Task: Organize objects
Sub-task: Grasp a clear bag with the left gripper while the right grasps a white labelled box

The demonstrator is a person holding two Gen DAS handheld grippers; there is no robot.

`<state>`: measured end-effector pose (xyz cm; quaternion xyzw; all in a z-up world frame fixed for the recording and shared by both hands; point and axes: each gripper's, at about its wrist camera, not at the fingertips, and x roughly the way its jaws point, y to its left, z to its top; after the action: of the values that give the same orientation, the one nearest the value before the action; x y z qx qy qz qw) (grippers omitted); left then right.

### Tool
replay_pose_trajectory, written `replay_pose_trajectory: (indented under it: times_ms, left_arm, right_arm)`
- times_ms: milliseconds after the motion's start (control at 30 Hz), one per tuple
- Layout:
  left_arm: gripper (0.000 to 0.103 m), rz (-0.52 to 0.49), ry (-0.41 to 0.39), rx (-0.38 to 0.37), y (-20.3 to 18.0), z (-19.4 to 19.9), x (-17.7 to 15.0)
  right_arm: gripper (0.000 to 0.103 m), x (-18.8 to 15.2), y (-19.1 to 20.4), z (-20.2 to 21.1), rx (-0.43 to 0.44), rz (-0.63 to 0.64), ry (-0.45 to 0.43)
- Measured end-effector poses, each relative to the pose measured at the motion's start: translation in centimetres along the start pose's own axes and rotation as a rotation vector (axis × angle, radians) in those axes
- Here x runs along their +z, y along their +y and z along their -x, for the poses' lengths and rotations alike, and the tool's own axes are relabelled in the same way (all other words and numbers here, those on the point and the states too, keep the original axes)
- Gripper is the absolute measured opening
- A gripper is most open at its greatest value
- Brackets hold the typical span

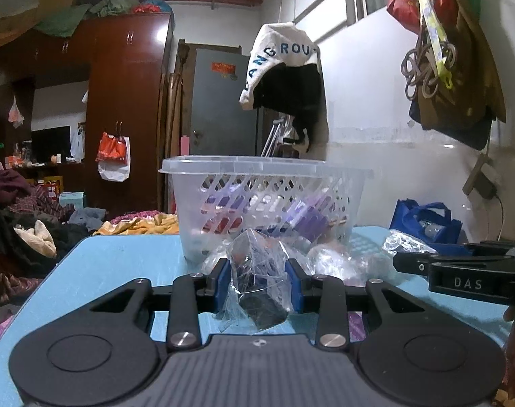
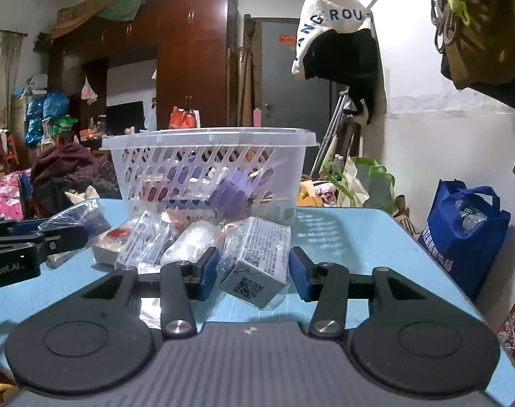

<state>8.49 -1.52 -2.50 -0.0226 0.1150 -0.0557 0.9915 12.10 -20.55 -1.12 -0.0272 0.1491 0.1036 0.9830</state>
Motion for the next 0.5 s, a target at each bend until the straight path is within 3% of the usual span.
replay_pose_trajectory:
  times_ms: [500]
  left_arm:
    - [0.039, 0.007, -0.044, -0.006, 0.4, -0.4, 1.3]
  right_arm:
    - [0.049, 1.1, 1.0, -0.1, 0.018, 0.01, -0.015]
